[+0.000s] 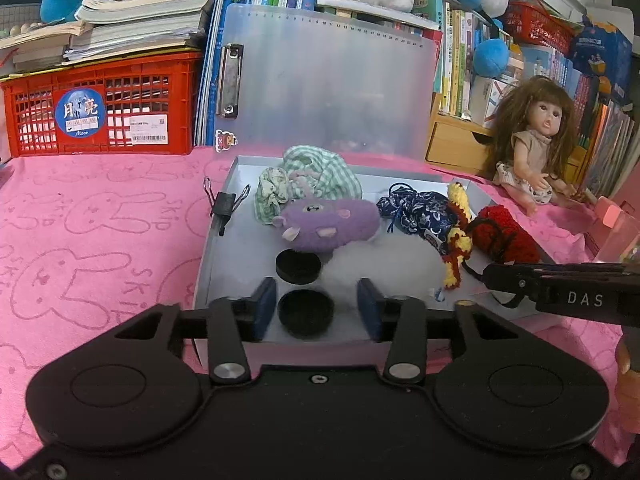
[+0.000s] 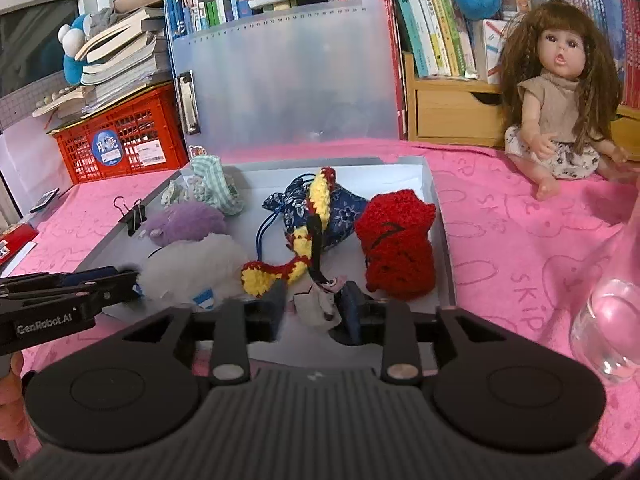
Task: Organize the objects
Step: 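Open the left gripper to drop the black lid while the right gripper drops the paper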
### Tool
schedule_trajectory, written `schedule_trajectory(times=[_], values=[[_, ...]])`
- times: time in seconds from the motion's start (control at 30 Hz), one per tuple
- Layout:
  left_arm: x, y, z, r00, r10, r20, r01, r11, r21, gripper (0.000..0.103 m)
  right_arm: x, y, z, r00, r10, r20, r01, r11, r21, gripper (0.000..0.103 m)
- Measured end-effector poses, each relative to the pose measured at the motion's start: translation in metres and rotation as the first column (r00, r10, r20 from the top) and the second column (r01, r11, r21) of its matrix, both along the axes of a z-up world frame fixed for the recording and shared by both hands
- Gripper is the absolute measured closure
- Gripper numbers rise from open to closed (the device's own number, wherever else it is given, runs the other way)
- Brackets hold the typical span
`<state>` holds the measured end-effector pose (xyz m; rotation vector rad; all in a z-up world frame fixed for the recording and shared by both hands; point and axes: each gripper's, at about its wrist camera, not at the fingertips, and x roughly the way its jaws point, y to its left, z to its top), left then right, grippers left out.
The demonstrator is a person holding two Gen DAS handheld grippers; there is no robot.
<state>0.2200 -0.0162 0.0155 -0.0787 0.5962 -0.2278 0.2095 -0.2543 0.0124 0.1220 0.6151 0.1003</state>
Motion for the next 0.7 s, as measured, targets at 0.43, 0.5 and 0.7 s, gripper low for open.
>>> schedule_trajectory(times=[0.43,0.5,0.7], values=[[-0.028,0.006,0.018,0.998,-0.028,0.05,0.028,1.0,-0.009,0.03,-0.023,0.003,0.018,0.997,0.017,0.074,-0.018,1.0,0.006,0.029],[-0.036,0.007,0.022,0.997,-0.037,0.062,0.037,0.999,-0.006,0.026,-0.027,0.002,0.021,0.996,0.021,0.085,-0.022,1.0,0.016,0.024],[-0.061,0.012,0.03,0.994,-0.061,0.091,0.06,0.998,0.007,0.02,-0.044,0.002,0.029,0.992,0.037,0.12,-0.041,0.999,0.028,0.016]])
